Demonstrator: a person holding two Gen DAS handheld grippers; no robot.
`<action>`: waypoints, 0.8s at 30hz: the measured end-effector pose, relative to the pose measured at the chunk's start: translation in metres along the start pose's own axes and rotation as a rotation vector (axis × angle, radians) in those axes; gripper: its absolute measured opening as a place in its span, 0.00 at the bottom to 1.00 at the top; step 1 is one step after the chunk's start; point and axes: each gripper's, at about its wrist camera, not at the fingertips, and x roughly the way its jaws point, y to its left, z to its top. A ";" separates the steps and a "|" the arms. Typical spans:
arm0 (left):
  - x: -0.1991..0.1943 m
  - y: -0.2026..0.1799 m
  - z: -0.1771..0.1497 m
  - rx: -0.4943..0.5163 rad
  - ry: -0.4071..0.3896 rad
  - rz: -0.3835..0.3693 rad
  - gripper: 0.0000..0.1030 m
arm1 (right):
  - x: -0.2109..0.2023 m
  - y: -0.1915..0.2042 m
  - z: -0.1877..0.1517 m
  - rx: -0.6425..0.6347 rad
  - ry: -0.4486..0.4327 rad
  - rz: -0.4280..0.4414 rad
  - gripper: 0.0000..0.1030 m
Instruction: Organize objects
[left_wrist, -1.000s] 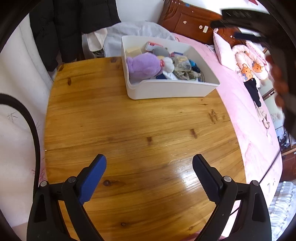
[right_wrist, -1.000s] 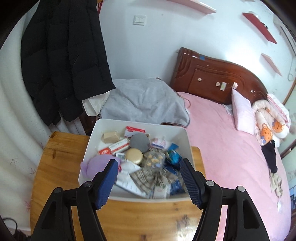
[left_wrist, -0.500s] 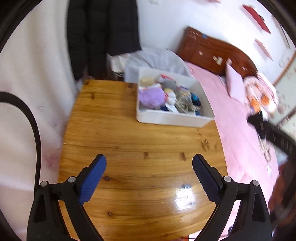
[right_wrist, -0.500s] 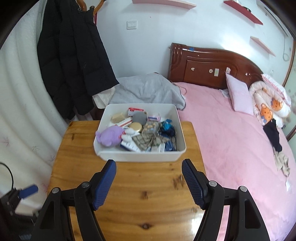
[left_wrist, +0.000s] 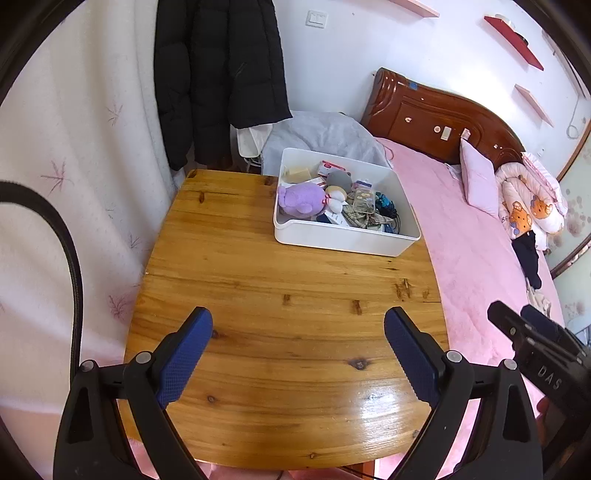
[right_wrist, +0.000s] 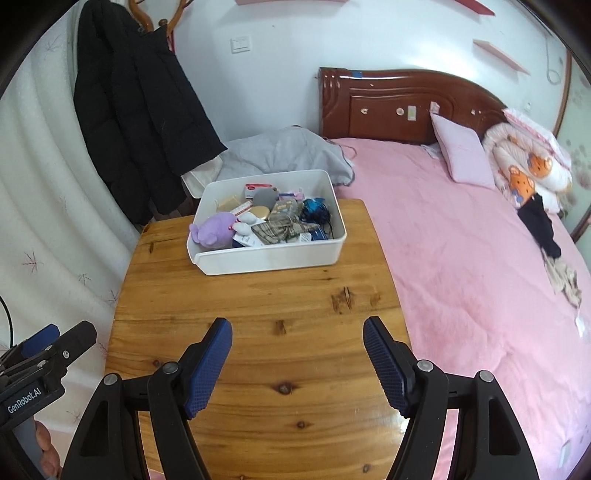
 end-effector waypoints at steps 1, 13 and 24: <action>-0.001 0.000 -0.002 0.001 -0.003 0.006 0.92 | -0.002 -0.001 -0.003 -0.001 -0.002 -0.004 0.72; -0.011 -0.017 -0.017 0.084 -0.018 0.098 0.92 | -0.026 -0.002 -0.024 0.003 -0.027 -0.020 0.72; -0.017 -0.021 -0.028 0.109 -0.022 0.125 0.92 | -0.043 0.006 -0.034 -0.026 -0.061 -0.071 0.72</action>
